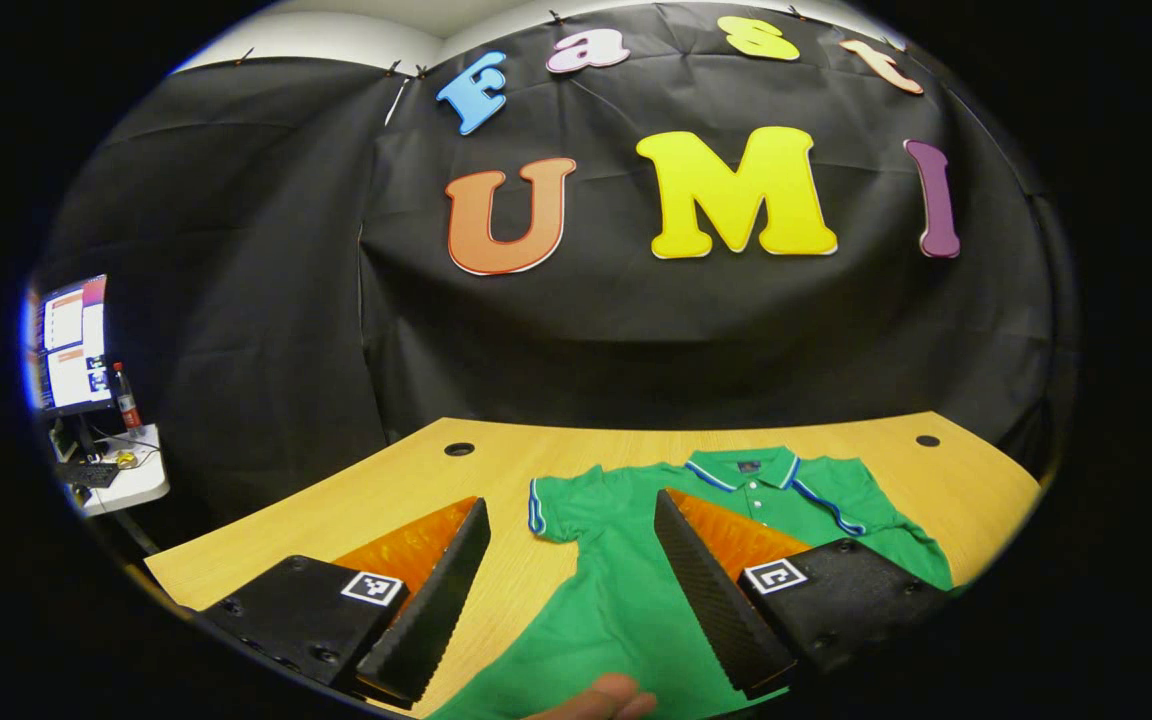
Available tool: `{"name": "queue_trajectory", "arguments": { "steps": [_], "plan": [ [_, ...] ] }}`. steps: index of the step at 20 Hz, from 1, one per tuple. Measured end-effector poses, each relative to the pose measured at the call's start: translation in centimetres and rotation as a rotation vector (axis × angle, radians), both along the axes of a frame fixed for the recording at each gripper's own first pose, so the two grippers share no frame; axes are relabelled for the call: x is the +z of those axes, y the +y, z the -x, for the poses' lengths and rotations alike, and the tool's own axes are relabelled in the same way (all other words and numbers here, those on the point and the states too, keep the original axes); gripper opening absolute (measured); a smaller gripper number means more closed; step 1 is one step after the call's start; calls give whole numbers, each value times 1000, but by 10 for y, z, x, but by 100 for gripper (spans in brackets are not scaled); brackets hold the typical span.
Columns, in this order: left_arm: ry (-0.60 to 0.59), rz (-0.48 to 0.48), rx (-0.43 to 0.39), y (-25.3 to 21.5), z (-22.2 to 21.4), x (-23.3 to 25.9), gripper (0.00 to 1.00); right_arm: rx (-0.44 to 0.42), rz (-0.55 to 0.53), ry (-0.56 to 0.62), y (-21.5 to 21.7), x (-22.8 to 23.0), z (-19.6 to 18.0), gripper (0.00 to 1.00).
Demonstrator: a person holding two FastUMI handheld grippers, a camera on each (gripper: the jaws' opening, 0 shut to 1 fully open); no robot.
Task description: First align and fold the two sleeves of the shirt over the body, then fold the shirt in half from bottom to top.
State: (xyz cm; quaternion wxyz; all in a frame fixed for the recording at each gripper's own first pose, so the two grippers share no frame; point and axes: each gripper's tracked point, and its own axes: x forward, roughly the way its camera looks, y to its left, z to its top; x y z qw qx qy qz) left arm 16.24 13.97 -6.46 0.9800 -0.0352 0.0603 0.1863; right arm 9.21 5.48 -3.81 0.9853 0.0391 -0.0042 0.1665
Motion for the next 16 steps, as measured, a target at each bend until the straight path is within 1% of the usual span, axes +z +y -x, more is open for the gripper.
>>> {"name": "queue_trajectory", "arguments": {
  "steps": [2, 3, 5, 7, 10, 14, 15, 16],
  "plan": [
    [-12, 11, 16, 20, -34, 0, 100, -5, -11, 24, -2, -6, -4, 95],
    [-22, 24, 11, 30, -52, -4, 100, 0, -13, 40, -1, -9, -6, 95],
    [-3, 80, -15, 46, -87, -21, 100, -1, -20, 57, -2, -14, -10, 96],
    [78, 139, -23, 62, -115, -52, 100, 0, -23, 62, -1, -18, -15, 96],
    [187, 212, -30, 77, -141, -91, 100, 0, -28, 78, -2, -26, -23, 95],
    [313, 190, -26, 100, -164, -126, 100, -10, -15, 134, -6, -45, -36, 95],
    [337, 208, -37, 103, -172, -132, 100, -6, -14, 159, -4, -51, -37, 95],
    [360, 236, -57, 100, -176, -138, 100, -4, -17, 187, -2, -59, -39, 93]
  ]
}}
